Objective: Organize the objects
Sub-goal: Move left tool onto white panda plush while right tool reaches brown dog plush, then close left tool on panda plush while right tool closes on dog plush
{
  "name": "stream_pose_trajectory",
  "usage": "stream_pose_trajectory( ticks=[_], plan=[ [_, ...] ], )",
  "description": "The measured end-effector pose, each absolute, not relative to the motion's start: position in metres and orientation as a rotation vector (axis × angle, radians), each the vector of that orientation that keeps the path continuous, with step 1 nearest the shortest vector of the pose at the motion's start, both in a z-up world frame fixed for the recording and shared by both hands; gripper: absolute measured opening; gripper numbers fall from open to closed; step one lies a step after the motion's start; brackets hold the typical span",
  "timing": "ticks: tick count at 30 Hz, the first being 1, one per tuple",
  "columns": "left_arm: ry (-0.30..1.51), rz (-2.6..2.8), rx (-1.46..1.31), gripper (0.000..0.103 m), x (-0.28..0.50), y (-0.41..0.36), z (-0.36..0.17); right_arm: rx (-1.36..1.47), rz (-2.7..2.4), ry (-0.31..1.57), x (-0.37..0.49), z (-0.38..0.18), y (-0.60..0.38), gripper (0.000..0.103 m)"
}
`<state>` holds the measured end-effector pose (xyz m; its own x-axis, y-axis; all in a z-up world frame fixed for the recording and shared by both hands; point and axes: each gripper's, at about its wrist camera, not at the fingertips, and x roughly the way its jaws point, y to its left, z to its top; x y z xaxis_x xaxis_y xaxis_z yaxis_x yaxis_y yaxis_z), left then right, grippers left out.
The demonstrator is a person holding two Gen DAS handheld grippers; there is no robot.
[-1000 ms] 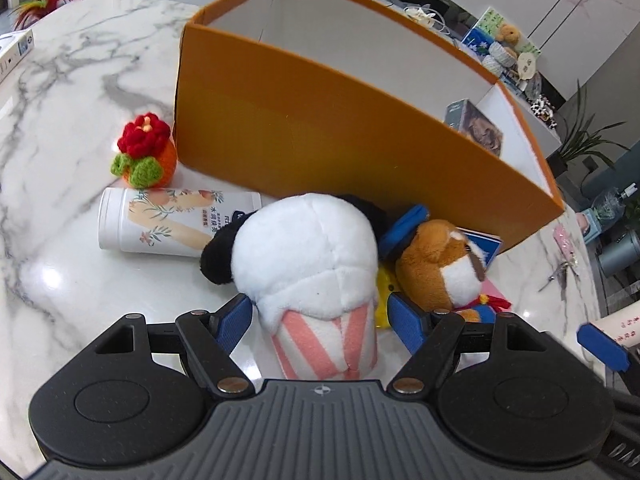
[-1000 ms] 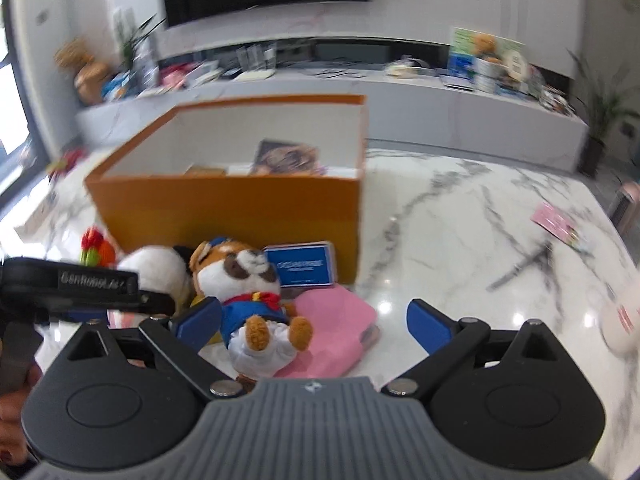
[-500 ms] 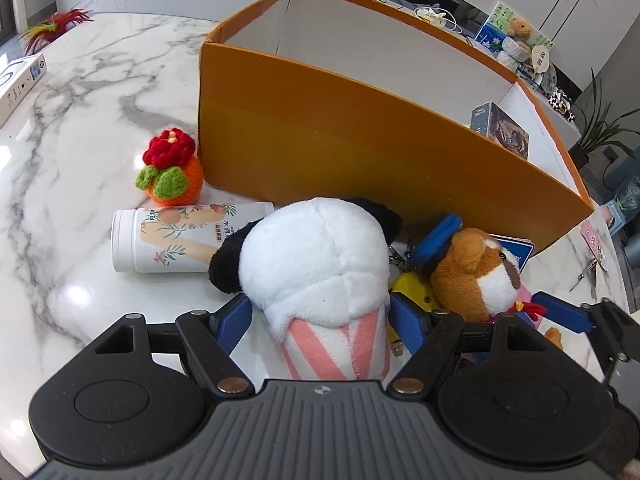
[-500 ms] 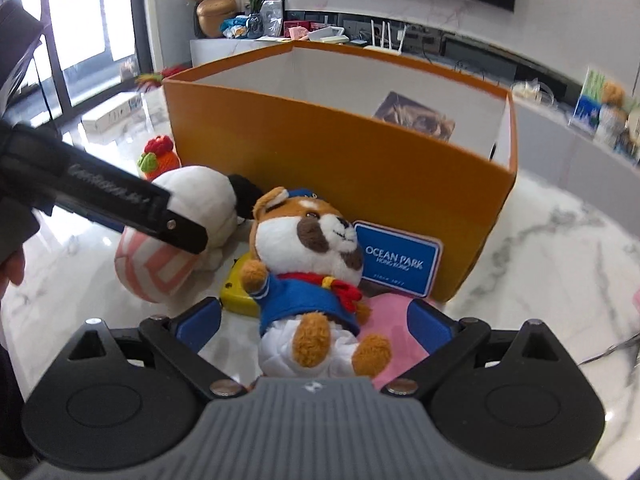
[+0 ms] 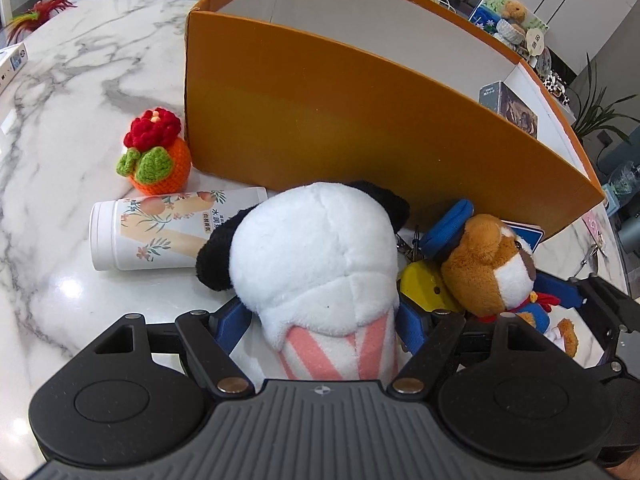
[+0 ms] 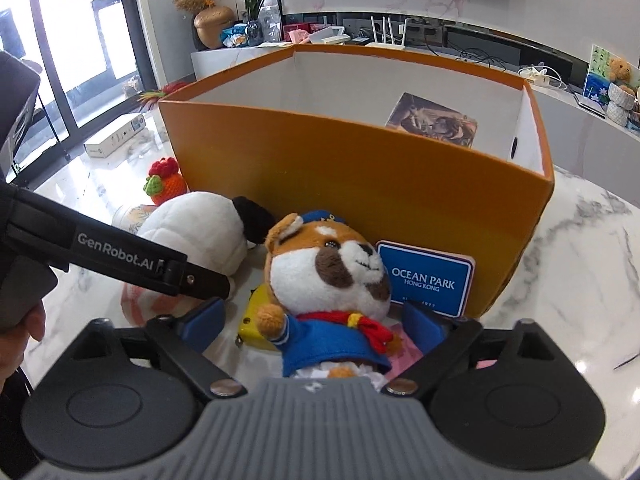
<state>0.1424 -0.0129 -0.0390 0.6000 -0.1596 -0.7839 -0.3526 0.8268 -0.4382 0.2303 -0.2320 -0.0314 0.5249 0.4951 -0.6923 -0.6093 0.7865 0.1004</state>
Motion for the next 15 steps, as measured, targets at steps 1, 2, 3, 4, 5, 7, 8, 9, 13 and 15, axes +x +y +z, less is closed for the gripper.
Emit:
stream_pose_trajectory(
  ticks=[1, 2, 3, 4, 5, 7, 8, 9, 13, 15],
  plan=[
    [0.936, 0.12, -0.611, 0.089, 0.1427, -0.0124, -0.0392, -0.159, 0.66, 0.781, 0.2316, -0.0323, -0.2316, 0.089],
    [0.937, 0.12, -0.611, 0.089, 0.1431, -0.0126, -0.0391, -0.157, 0.657, 0.787, 0.2322, -0.0336, -0.2326, 0.087],
    [0.936, 0.124, -0.613, 0.089, 0.1428, -0.0126, -0.0391, -0.158, 0.651, 0.789, 0.2322, -0.0347, -0.2332, 0.086],
    [0.937, 0.125, -0.613, 0.089, 0.143, -0.0125, -0.0391, -0.16, 0.645, 0.792, 0.2325, -0.0358, -0.2337, 0.085],
    [0.937, 0.125, -0.613, 0.089, 0.143, -0.0125, -0.0392, -0.161, 0.64, 0.793, 0.2323, -0.0365, -0.2348, 0.084],
    [0.937, 0.128, -0.612, 0.089, 0.1433, -0.0126, -0.0391, -0.157, 0.634, 0.796, 0.2334, -0.0377, -0.2357, 0.083],
    [0.937, 0.129, -0.61, 0.089, 0.1433, -0.0128, -0.0389, -0.154, 0.633, 0.797, 0.2337, -0.0379, -0.2364, 0.083],
    [0.937, 0.131, -0.608, 0.089, 0.1436, -0.0134, -0.0388, -0.152, 0.631, 0.795, 0.2337, -0.0377, -0.2372, 0.083],
    [0.936, 0.139, -0.6, 0.089, 0.145, -0.0143, -0.0397, -0.143, 0.626, 0.795, 0.235, -0.0385, -0.2376, 0.079],
    [0.935, 0.144, -0.591, 0.089, 0.1453, -0.0157, -0.0395, -0.144, 0.622, 0.795, 0.2354, -0.0392, -0.2365, 0.077]
  ],
)
